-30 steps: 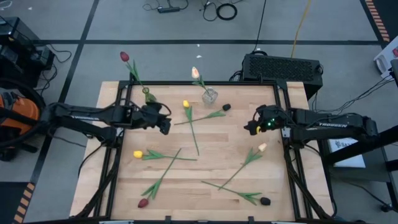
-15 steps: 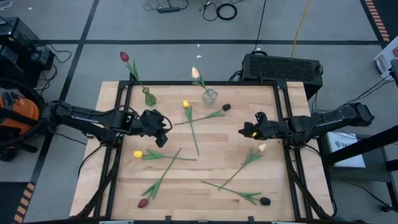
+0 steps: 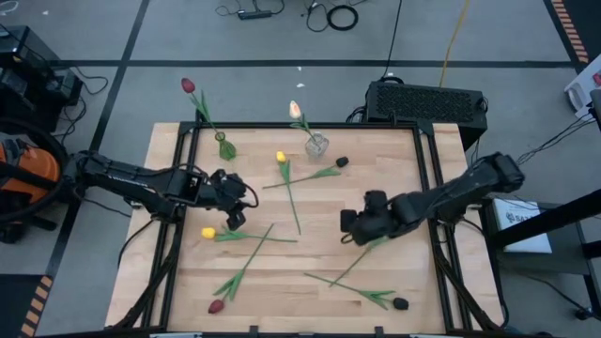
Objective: Sort flowers into vase by color
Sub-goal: Put the light pink tulip into the transparent vase
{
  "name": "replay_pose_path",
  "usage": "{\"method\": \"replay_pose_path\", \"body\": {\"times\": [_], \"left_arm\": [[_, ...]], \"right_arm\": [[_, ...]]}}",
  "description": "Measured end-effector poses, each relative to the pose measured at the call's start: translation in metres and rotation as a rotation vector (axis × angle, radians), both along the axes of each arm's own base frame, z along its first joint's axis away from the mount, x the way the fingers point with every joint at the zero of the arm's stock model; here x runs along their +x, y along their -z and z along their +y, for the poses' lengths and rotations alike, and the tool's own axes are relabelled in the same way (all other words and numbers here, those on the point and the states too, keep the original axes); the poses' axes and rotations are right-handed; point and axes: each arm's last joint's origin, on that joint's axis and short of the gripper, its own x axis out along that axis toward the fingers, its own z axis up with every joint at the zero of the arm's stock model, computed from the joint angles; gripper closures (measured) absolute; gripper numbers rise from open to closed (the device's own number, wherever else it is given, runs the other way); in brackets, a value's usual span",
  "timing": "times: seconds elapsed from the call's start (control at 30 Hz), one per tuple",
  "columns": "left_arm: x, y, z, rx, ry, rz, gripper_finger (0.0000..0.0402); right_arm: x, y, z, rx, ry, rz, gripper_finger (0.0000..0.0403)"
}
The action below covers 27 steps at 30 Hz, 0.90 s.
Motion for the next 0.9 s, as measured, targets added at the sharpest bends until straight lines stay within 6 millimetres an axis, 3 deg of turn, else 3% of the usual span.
{"method": "replay_pose_path", "body": {"times": [0.37, 0.7, 0.9], "left_arm": [[-0.01, 0.005, 0.001, 0.027, 0.021, 0.123, 0.0246], [-0.01, 0.006, 0.0, 0.01, 0.037, 0.126, 0.0246], [-0.01, 0.006, -0.001, 0.011, 0.042, 0.125, 0.0246]], "right_arm": [[0.008, 0.035, 0.03, 0.13, 0.106, 0.327, 0.0381], [0.003, 0.066, 0.045, 0.086, 0.276, 0.383, 0.0291], [0.004, 0.09, 0.038, 0.063, 0.309, 0.379, 0.0244]]}}
